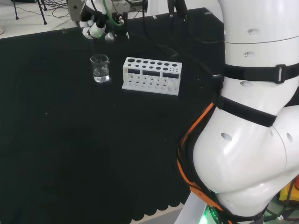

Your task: Stir in the beaker to the left of the white test tube rack with the glass rod.

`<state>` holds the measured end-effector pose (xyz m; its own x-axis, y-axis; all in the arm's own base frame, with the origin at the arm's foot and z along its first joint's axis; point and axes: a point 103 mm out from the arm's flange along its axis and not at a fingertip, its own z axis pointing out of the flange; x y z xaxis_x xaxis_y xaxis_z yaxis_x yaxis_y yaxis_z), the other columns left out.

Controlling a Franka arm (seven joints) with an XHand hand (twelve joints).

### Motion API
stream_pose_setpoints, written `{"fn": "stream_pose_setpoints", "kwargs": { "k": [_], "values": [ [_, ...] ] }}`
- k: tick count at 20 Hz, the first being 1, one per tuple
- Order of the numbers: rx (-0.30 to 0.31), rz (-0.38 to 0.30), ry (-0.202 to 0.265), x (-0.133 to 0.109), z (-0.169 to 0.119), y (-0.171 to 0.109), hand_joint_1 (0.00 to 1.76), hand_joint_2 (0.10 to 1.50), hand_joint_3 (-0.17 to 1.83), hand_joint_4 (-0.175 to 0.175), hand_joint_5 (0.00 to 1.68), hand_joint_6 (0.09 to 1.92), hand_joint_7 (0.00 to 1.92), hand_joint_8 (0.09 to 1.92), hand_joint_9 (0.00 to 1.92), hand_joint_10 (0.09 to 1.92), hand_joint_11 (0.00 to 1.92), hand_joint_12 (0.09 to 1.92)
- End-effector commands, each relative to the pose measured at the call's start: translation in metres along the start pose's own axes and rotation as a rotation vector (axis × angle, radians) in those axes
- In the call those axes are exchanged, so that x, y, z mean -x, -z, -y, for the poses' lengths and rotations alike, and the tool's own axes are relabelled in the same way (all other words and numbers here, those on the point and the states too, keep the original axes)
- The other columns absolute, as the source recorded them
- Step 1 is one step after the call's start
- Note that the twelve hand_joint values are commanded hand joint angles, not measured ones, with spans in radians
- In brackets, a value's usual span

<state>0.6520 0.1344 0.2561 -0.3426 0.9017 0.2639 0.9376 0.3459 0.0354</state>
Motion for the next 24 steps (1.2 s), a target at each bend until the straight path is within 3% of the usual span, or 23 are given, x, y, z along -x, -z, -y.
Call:
{"fn": "stream_pose_setpoints", "kwargs": {
  "k": [1, 11, 24],
  "values": [
    [-0.014, -0.005, 0.01, -0.009, -0.007, -0.006, 1.3, 0.61, 0.92, -0.175, 1.08, 0.89, 1.15, 1.29, 1.56, 1.04, 1.64, 0.84],
    [0.006, -0.007, -0.027, 0.024, 0.004, 0.006, 1.3, 0.61, 0.92, -0.175, 1.08, 0.89, 1.15, 1.29, 1.56, 1.04, 1.64, 0.85],
    [-0.001, 0.01, -0.023, 0.023, 0.013, 0.003, 1.3, 0.61, 0.92, -0.175, 1.08, 0.89, 1.15, 1.29, 1.56, 1.04, 1.64, 0.85]
  ]
}}
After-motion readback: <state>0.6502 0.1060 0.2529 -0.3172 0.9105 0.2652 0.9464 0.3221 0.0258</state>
